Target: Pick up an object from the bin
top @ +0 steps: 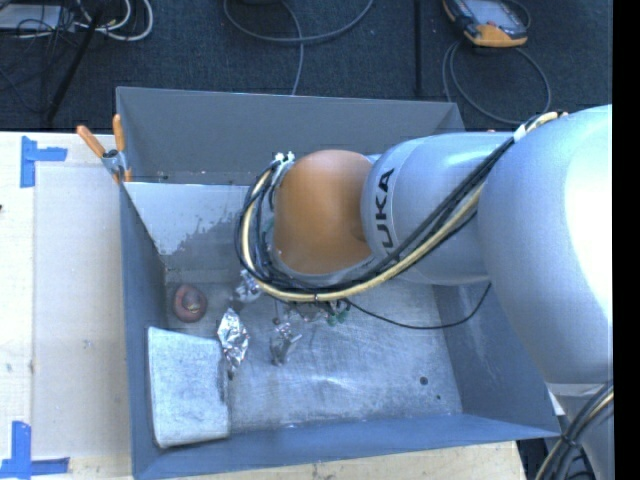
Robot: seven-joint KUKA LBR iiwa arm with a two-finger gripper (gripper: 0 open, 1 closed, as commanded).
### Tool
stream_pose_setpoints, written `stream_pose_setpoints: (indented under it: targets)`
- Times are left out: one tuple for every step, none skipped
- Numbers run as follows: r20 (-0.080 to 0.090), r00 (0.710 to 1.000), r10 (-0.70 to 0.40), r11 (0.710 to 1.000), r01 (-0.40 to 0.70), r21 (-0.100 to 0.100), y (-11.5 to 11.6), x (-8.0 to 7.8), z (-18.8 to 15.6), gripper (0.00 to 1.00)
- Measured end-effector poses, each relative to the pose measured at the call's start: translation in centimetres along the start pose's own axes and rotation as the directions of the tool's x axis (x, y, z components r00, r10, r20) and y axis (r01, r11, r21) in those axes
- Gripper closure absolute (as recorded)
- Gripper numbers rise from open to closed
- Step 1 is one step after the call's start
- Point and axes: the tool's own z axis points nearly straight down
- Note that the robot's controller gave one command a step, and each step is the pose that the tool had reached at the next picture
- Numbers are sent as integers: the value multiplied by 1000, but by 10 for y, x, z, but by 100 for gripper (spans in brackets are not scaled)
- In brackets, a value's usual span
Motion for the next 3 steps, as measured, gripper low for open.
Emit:
stream_pose_setpoints:
  targets:
    - [0,995,-95,995,95,7,24,32,10,0]
    - [-6,998,67,998,-67,2,43,-5,12,0]
    - [-2,998,69,998,-69,2,43,-7,10,100]
